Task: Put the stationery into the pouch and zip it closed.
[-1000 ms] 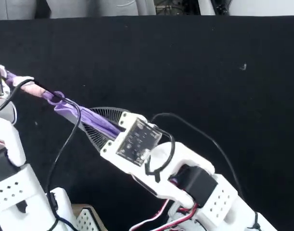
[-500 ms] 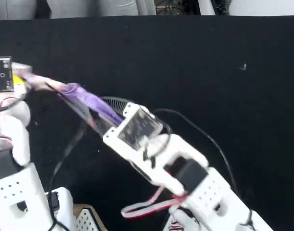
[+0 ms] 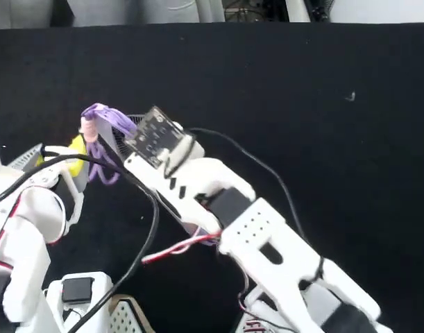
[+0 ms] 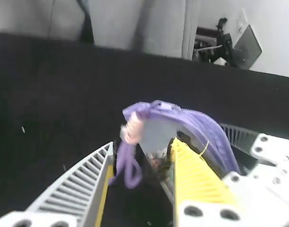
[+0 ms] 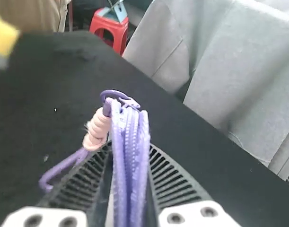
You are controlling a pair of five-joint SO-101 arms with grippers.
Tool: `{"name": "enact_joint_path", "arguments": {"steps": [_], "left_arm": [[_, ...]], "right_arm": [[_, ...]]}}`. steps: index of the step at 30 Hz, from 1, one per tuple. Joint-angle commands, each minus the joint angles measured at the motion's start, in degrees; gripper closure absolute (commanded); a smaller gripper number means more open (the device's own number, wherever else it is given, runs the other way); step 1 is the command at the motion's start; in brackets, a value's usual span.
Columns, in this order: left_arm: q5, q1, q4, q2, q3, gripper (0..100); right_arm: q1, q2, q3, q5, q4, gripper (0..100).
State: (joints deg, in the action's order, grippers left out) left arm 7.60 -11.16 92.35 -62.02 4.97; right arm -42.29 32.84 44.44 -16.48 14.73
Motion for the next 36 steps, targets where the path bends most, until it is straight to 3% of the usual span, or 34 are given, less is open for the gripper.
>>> {"name": "enact_joint_path", "arguments": {"steps": [1,11,16,21,27,34,36], "left_arm": [[5.1,1.2,1.1,0.1,1.0,80],[15.8,0.1,-11.7,-0.4,21.9,72],[16.1,-11.5,-17.5,-0.5,29.6,72],[20.0,-24.2,-19.3,-0.5,31.3,72],[20.6,-26.6,-19.3,-0.4,32.7,72],[23.1,-26.6,-19.4,-0.5,35.4,72],[23.2,-26.6,-19.4,-0.5,35.5,72]], "right_arm": [[0.9,-5.9,-2.8,-0.4,4.0,98.8],[-1.3,-19.6,-10.6,-0.3,7.6,98.7],[-1.1,-29.3,-18.7,-0.2,14.6,98.7],[0.7,-33.5,-21.8,5.1,15.4,98.7],[0.2,-33.9,-21.8,5.3,15.8,98.2],[-0.6,-33.4,-27.5,4.9,24.4,76.7],[-1.2,-33.4,-31.5,4.8,28.6,75.3]]}}
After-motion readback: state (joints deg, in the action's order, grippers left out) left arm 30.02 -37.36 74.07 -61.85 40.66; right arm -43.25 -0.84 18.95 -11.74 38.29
